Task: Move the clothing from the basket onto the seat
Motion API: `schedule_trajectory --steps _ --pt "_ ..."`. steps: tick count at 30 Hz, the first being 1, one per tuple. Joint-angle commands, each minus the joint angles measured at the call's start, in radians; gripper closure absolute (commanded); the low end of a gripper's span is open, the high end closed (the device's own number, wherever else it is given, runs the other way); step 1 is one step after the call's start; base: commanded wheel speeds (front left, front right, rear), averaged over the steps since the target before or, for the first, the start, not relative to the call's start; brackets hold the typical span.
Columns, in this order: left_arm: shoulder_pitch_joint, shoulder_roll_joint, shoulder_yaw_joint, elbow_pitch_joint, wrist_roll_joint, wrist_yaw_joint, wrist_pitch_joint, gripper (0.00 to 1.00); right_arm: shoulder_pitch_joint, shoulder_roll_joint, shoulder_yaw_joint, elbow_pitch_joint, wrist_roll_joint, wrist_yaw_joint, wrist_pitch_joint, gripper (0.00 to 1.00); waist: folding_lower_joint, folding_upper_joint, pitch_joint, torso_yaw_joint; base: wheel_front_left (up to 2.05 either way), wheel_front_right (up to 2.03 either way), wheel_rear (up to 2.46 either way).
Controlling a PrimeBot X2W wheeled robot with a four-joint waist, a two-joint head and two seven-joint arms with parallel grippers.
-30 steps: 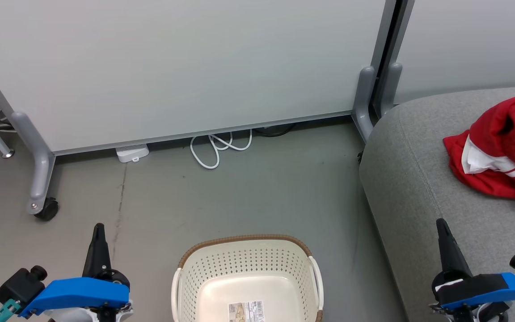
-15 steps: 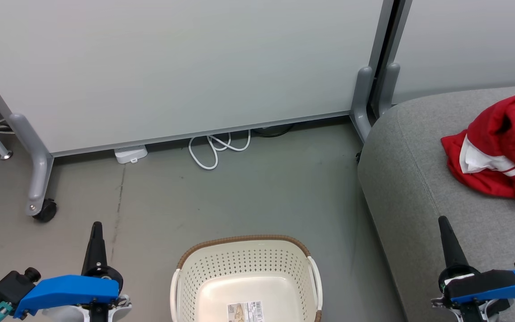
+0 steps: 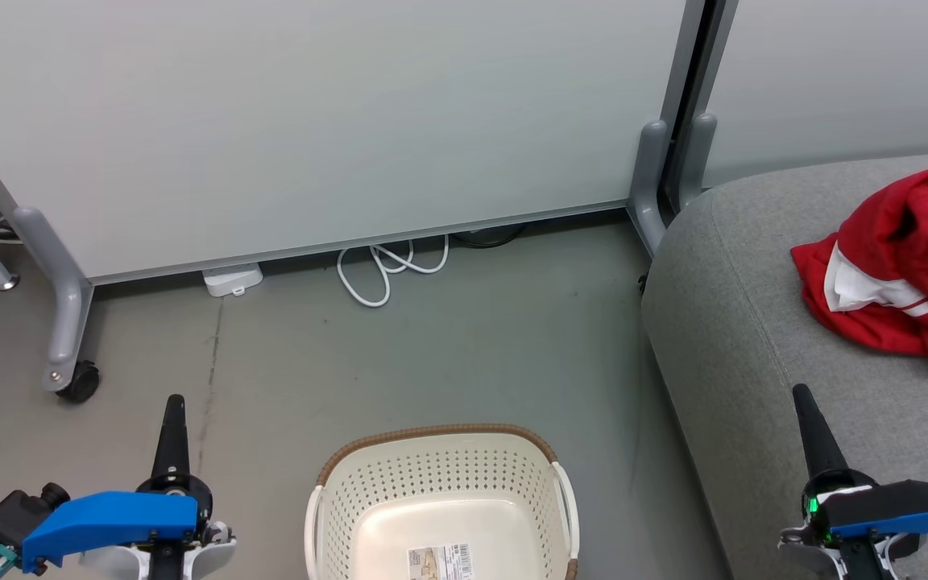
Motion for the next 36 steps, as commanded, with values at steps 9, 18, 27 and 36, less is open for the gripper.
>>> schedule_trajectory --steps 9,18,27,36 --pt "-0.026 0.004 0.013 -0.013 -0.114 -0.008 0.03 1.0 -0.026 0.003 -0.011 -0.006 0.114 0.0 0.03 1.0 0.0 0.0 -0.001 -0.004 0.0 0.0 0.0" --pt "-0.03 0.004 0.017 -0.015 -0.191 -0.009 0.051 1.0 -0.027 0.003 -0.017 -0.004 0.192 0.0 0.05 1.0 0.0 0.0 -0.002 -0.007 0.0 0.0 0.0" --pt "-0.033 0.004 0.021 -0.017 -0.255 -0.009 0.067 1.0 -0.032 0.004 -0.022 -0.003 0.256 0.0 0.066 1.0 0.0 0.0 -0.003 -0.01 0.0 0.0 0.0" --pt "-0.034 0.004 0.025 -0.018 -0.323 -0.009 0.084 1.0 -0.033 0.005 -0.027 -0.002 0.323 0.0 0.084 1.0 0.0 0.0 -0.004 -0.014 0.0 0.0 0.0"
